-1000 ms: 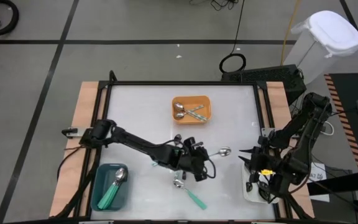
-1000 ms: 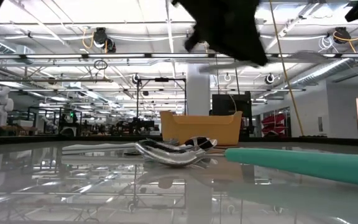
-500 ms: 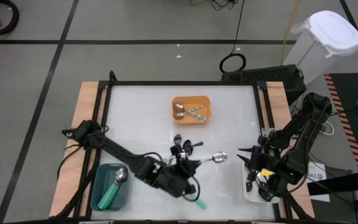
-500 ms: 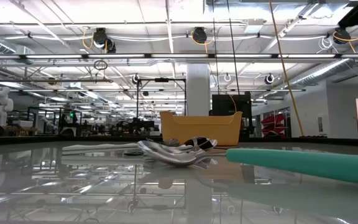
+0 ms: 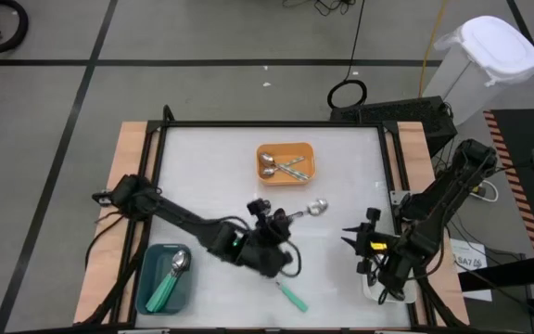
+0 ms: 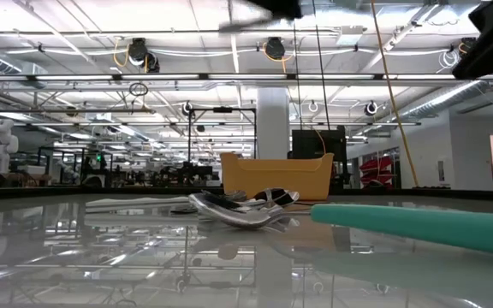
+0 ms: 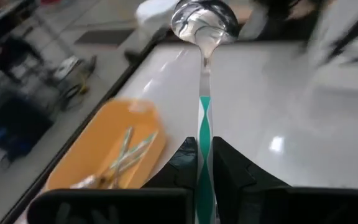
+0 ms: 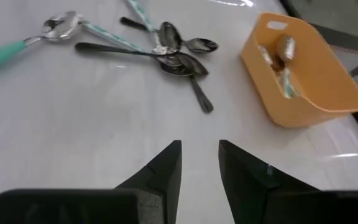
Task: Sort silverware by color (type)
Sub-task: Put the white patterned spoon into the yellow bin
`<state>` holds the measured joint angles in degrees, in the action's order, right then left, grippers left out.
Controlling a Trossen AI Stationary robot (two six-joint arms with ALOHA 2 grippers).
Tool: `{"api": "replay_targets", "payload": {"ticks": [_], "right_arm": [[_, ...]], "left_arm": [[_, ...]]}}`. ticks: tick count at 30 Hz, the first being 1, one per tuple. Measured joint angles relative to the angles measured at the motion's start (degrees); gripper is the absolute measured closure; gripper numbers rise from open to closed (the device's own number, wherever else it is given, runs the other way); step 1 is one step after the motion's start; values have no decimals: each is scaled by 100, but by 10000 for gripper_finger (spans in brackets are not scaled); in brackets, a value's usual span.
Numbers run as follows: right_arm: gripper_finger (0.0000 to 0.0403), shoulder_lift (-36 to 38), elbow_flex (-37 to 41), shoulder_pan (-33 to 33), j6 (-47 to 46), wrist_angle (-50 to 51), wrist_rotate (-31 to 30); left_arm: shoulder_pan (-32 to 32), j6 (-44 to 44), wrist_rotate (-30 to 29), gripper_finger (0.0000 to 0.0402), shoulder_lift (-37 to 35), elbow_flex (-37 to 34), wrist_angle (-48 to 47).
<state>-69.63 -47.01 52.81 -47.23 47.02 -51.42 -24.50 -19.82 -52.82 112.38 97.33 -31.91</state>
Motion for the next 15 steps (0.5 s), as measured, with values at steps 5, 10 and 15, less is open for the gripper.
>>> {"api": "replay_targets", "payload": {"ticks": [5, 10, 15], "right_arm": [[303, 0, 111, -280, 555, -395, 160], [303, 0, 350, -547, 887, -847, 511], [303, 0, 513, -732, 1134, -1264, 899]], "left_arm": [[266, -257, 156, 378, -43, -799, 521], [453, 197, 1038, 378, -53, -1480, 2419], [519, 981, 1649, 378, -62, -2139, 4493]]}}
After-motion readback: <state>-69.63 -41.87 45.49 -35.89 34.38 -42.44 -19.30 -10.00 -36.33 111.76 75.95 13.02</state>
